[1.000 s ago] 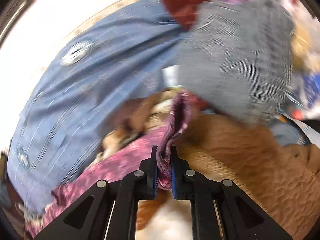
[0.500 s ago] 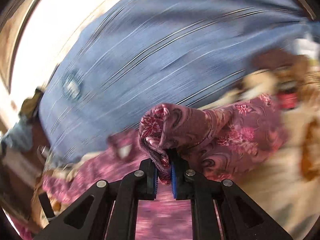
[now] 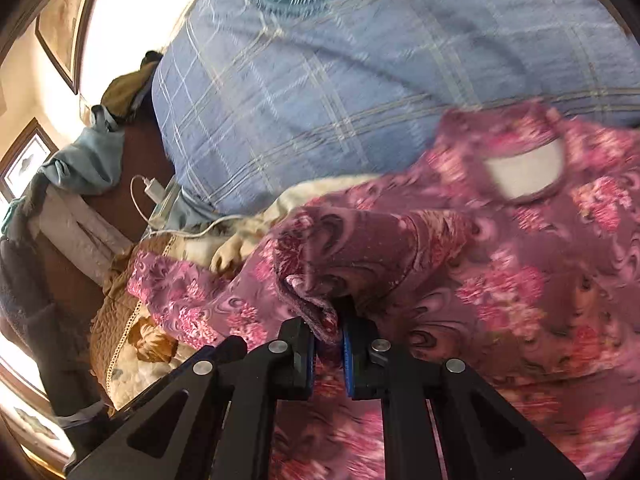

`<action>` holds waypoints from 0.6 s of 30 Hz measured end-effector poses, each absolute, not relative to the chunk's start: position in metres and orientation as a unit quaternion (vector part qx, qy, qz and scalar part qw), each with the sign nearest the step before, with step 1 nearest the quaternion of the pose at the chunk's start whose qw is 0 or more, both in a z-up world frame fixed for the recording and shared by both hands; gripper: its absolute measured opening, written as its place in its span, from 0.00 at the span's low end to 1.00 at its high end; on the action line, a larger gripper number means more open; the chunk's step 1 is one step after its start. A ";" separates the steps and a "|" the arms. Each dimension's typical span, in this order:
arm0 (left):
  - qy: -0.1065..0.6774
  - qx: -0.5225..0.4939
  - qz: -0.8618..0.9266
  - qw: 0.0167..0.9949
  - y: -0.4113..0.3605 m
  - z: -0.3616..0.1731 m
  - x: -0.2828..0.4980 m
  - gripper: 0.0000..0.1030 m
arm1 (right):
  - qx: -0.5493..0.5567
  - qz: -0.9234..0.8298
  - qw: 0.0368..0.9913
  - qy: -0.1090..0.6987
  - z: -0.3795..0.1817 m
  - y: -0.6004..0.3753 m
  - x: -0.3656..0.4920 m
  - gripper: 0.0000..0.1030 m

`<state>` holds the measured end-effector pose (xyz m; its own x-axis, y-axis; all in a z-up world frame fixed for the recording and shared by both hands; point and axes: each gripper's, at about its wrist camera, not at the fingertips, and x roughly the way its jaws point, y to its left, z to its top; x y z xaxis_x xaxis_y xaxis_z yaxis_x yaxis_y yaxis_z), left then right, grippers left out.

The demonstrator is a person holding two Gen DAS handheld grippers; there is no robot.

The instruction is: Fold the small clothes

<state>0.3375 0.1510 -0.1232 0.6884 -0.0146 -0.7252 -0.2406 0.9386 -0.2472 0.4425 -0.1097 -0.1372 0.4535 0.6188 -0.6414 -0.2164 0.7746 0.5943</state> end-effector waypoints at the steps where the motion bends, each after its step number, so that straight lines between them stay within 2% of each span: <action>1: 0.391 -0.171 0.062 0.902 0.154 -0.124 0.338 0.56 | 0.223 0.252 0.821 0.461 -0.141 -0.105 0.444 0.16; 3: 0.396 -0.184 0.060 0.898 0.159 -0.127 0.339 0.56 | 0.224 0.250 0.803 0.493 -0.157 -0.098 0.452 0.23; 5: 0.402 -0.191 0.059 0.894 0.160 -0.130 0.343 0.56 | 0.222 0.242 0.790 0.519 -0.166 -0.103 0.452 0.23; 9: 0.413 -0.193 0.044 0.889 0.152 -0.135 0.353 0.56 | 0.230 0.263 0.794 0.498 -0.147 -0.137 0.429 0.31; 12: 0.422 -0.186 0.026 0.887 0.139 -0.139 0.360 0.56 | 0.268 0.230 0.807 0.473 -0.135 -0.202 0.401 0.42; 18: 0.448 -0.149 0.016 0.881 0.104 -0.153 0.379 0.59 | 0.390 0.055 0.811 0.432 -0.156 -0.360 0.354 0.43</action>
